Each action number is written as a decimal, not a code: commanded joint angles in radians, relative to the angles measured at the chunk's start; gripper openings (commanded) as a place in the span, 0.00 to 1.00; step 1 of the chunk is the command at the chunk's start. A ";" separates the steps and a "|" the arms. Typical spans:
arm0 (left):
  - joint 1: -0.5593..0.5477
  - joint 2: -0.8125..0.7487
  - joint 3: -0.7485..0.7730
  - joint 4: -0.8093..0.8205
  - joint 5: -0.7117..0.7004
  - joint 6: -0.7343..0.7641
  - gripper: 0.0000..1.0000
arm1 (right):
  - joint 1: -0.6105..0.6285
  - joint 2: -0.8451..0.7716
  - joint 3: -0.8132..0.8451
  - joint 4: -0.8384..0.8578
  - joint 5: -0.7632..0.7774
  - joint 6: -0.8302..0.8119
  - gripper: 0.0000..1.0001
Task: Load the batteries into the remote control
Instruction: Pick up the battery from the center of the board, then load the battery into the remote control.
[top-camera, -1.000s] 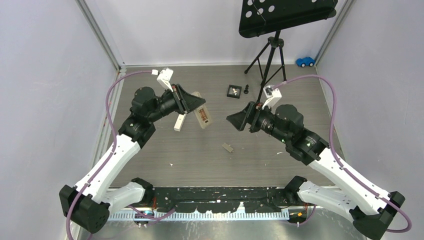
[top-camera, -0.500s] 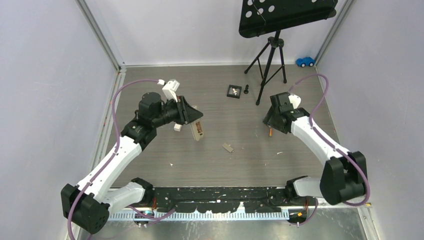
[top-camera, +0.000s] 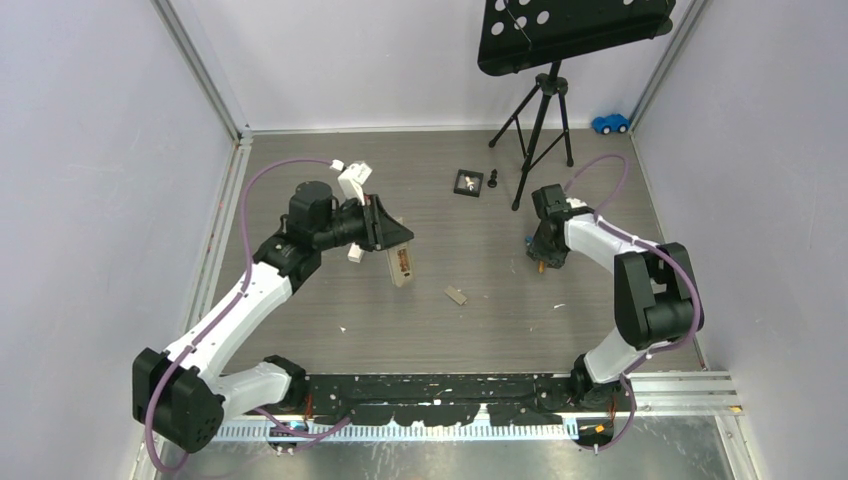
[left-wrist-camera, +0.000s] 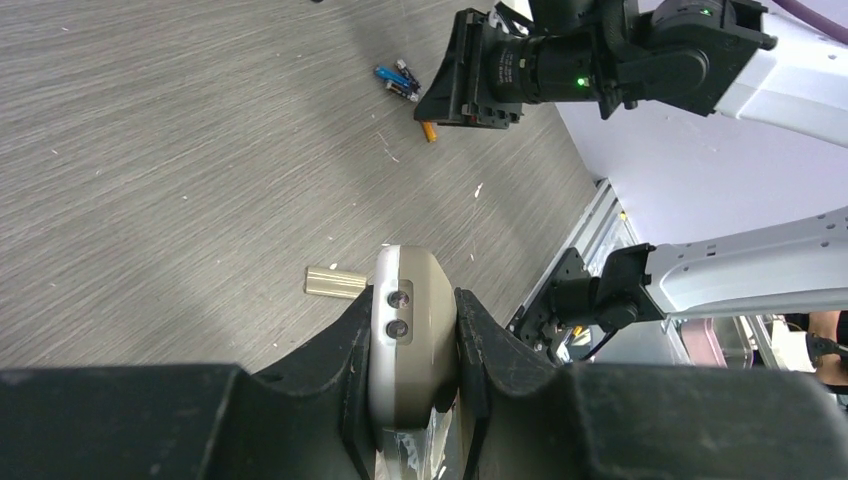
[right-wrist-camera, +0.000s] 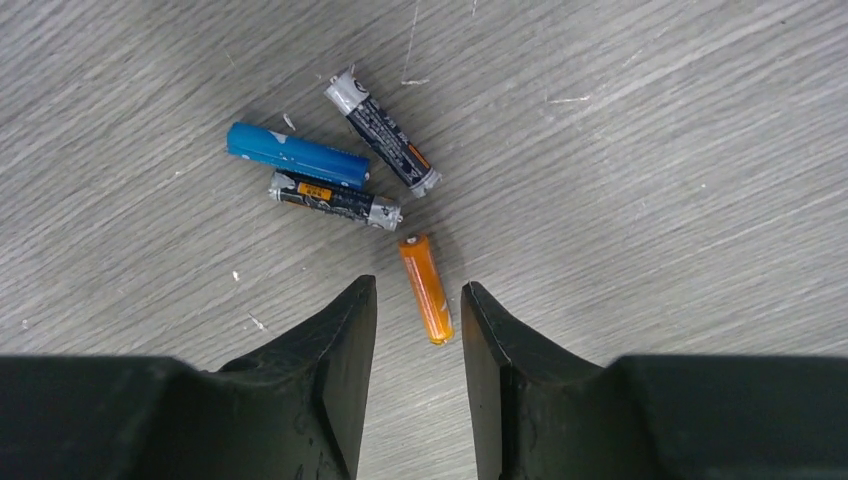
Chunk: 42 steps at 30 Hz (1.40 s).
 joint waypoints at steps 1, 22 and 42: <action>0.002 0.005 0.013 0.079 0.044 0.014 0.00 | -0.006 0.029 0.055 0.035 0.011 -0.026 0.40; 0.002 0.002 -0.015 0.201 0.117 -0.049 0.00 | 0.048 0.004 0.082 -0.056 0.017 -0.017 0.03; 0.002 0.078 0.004 0.295 0.130 -0.420 0.00 | 0.708 -0.566 0.038 0.457 0.044 -0.137 0.05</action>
